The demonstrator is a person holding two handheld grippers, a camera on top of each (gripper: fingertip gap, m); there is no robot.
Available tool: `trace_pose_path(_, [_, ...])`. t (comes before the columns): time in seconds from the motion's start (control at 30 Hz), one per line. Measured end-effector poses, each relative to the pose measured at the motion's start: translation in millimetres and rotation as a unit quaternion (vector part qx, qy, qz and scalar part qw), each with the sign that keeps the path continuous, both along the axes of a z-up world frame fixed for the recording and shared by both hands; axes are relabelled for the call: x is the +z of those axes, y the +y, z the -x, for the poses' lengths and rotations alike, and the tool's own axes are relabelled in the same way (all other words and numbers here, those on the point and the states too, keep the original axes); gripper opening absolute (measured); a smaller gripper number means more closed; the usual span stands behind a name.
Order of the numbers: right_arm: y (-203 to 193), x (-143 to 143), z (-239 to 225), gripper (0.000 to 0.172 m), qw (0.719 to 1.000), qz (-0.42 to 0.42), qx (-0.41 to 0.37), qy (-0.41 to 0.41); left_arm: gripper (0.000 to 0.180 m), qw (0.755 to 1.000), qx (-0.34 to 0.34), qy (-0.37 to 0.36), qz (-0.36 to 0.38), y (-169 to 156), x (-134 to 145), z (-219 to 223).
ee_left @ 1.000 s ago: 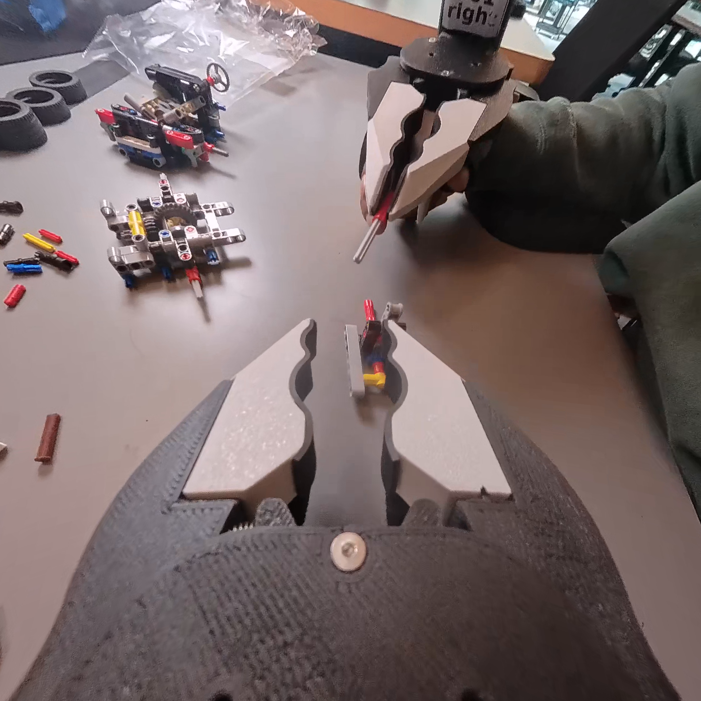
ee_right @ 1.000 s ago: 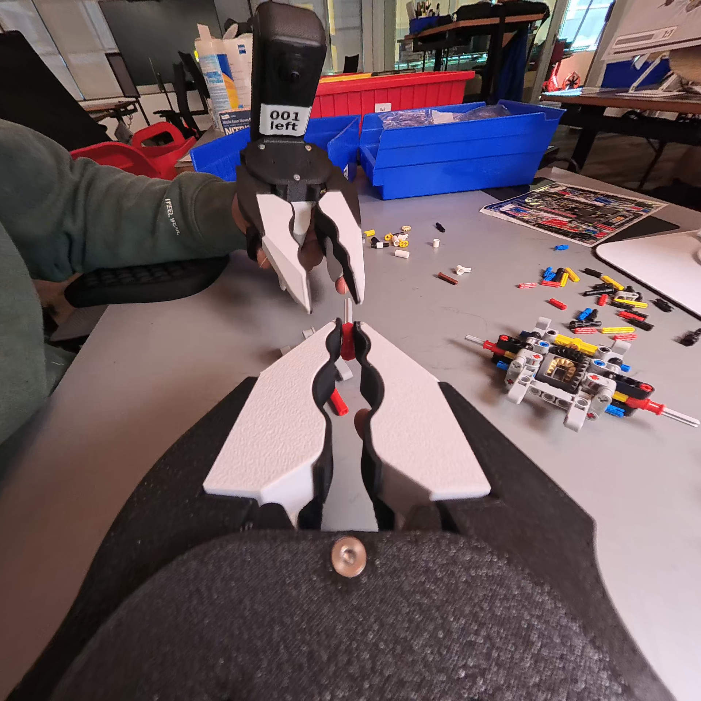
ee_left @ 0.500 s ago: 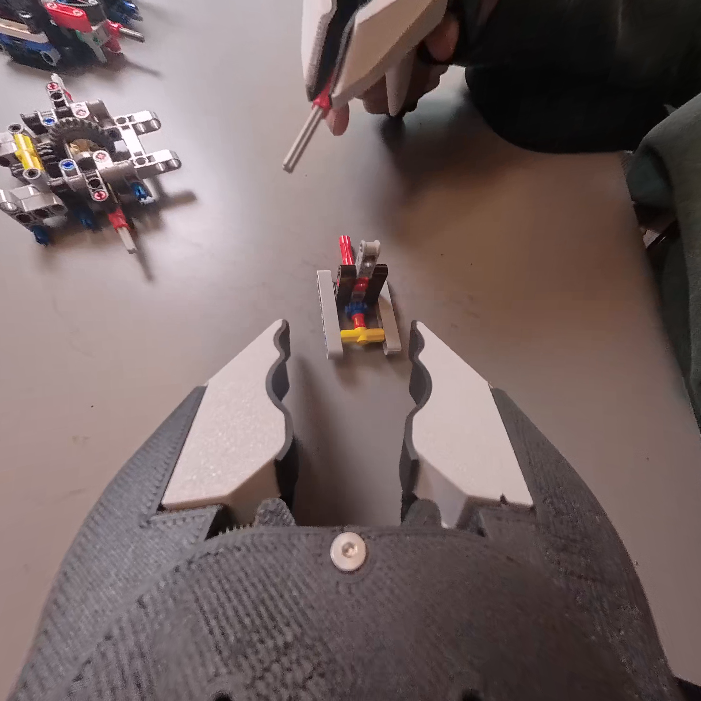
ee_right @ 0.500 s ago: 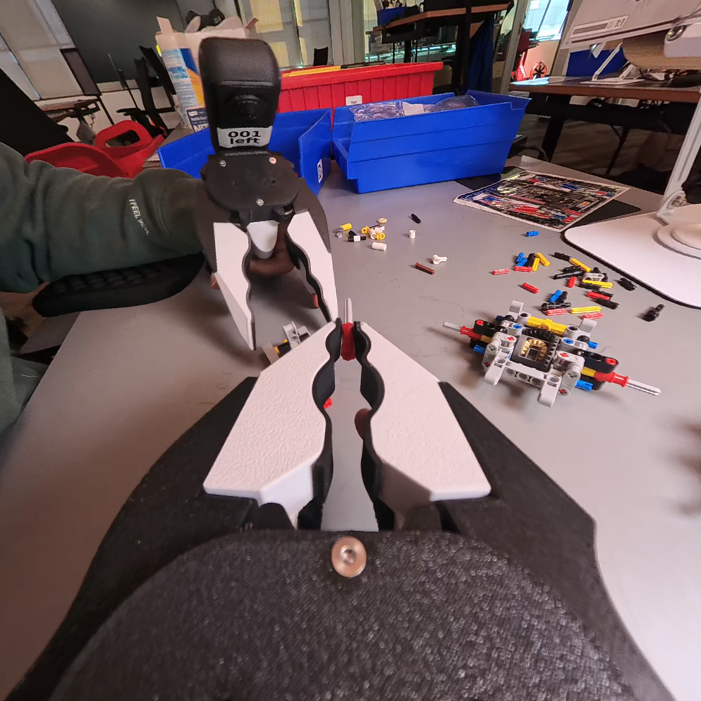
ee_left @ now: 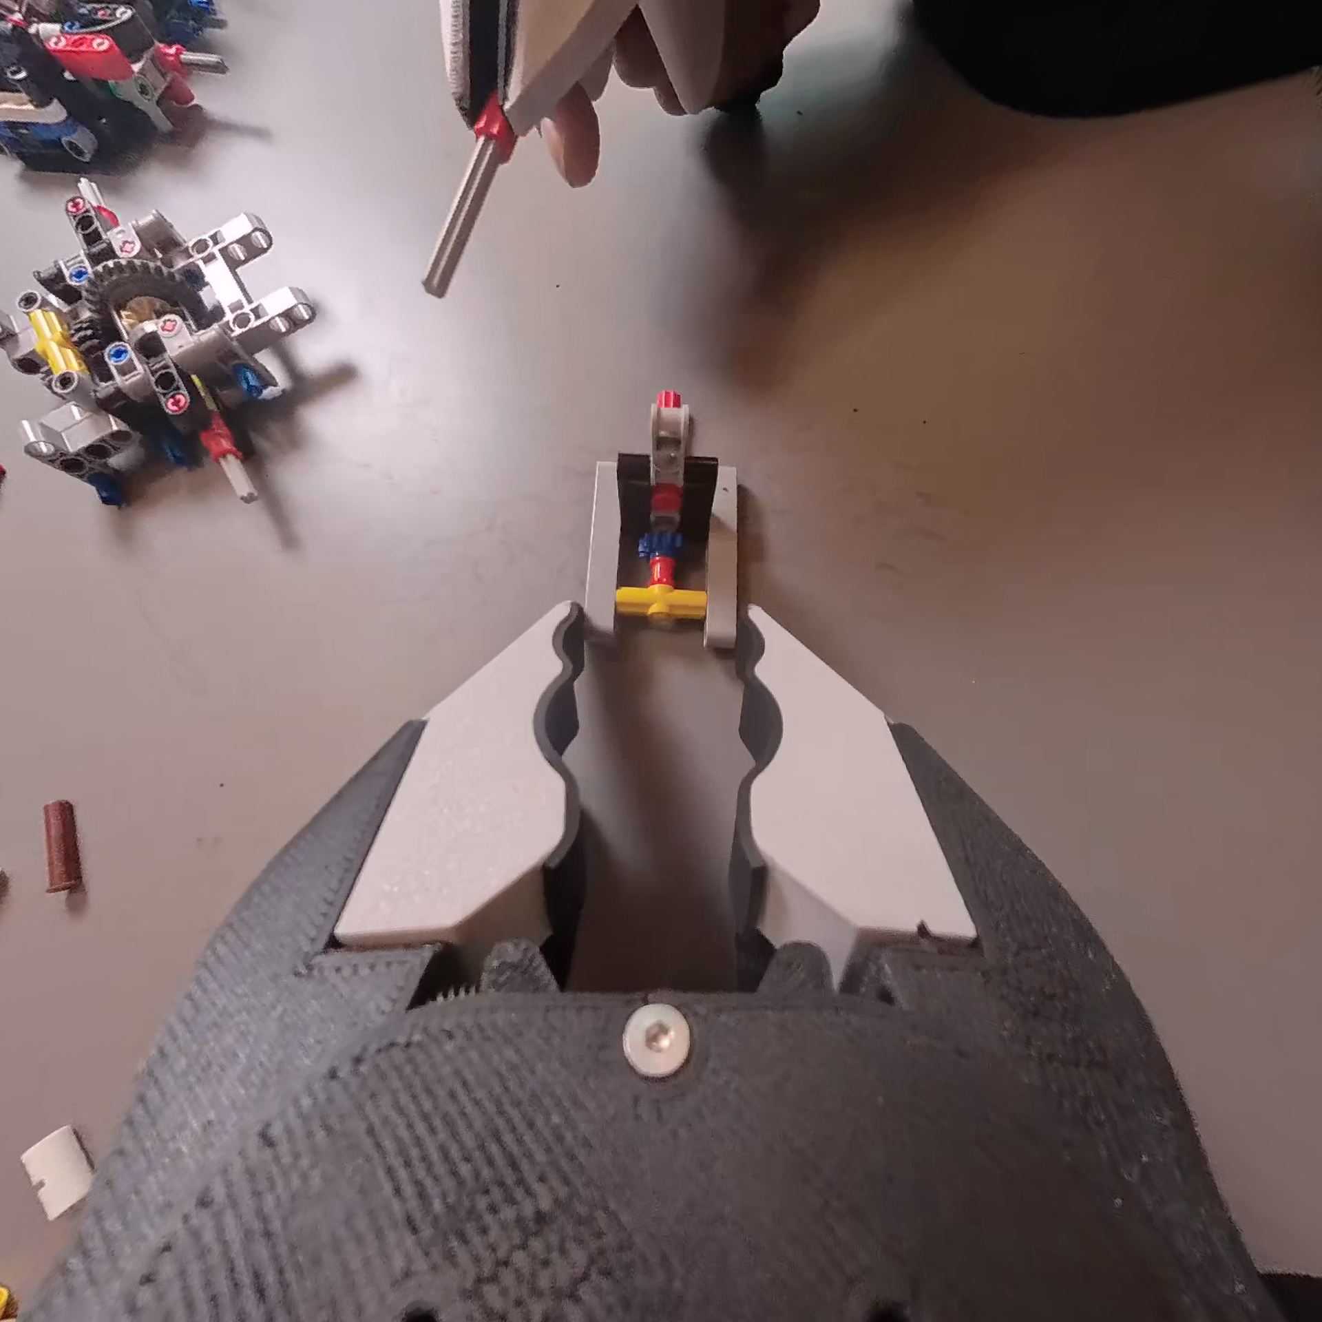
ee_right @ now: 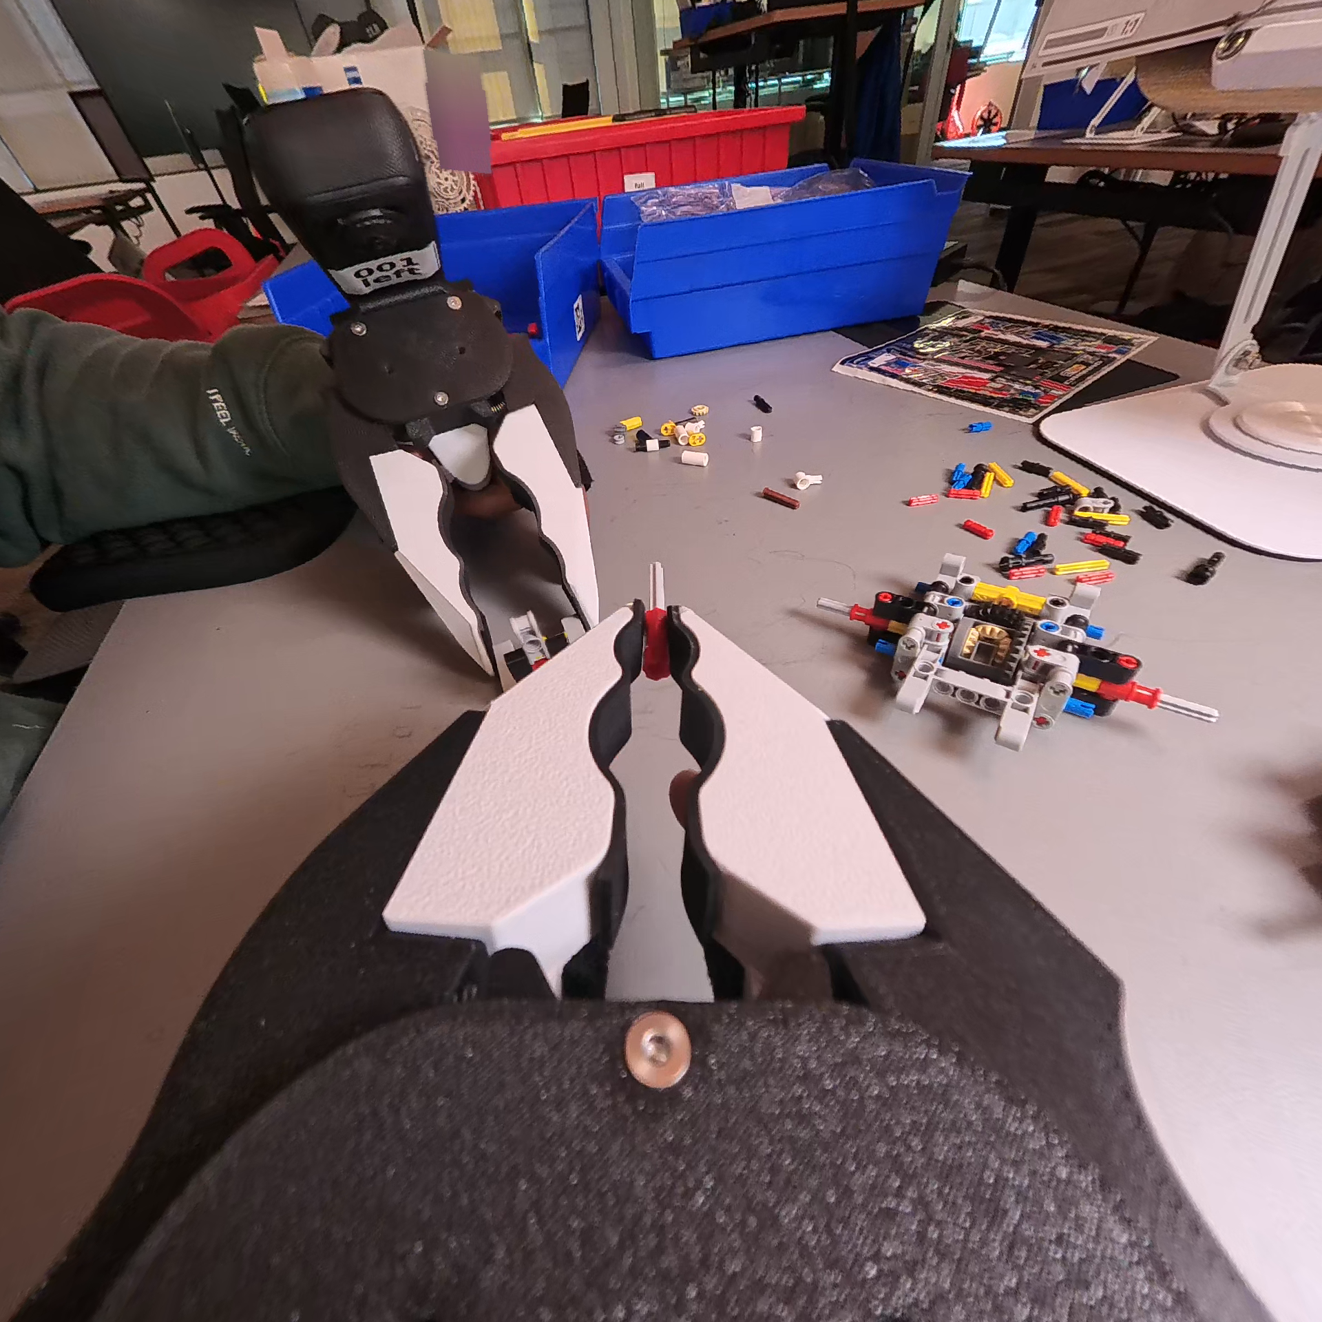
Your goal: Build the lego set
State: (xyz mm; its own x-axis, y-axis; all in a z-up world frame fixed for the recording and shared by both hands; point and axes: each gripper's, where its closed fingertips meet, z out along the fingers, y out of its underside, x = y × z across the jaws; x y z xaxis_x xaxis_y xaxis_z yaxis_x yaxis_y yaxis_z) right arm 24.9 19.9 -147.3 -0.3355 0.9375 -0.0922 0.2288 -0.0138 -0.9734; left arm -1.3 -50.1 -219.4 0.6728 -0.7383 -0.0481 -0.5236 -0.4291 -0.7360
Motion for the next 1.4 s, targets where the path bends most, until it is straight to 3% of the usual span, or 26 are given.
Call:
trace_pose_path(0.4, [0.2, 4.0, -1.8, 0.004, 1.0, 0.012, 0.003, 0.011, 0.041, 0.995, -0.017, -0.083, -0.051, 2.2, 29.1, -4.2])
trace_pose_path(0.83, [-2.4, 0.4, -2.6, 0.004, 1.0, -0.003, 0.005, 0.002, 0.041, 1.0, -0.023, -0.013, -0.015, -3.2, 0.3, 4.8])
trace_pose_path(1.4, [-6.9, -6.4, -3.4, 0.004, 0.999, -0.032, 0.016, -0.021, 0.05, 0.998, -0.008, -0.028, -0.047, 8.6, 9.3, -8.3])
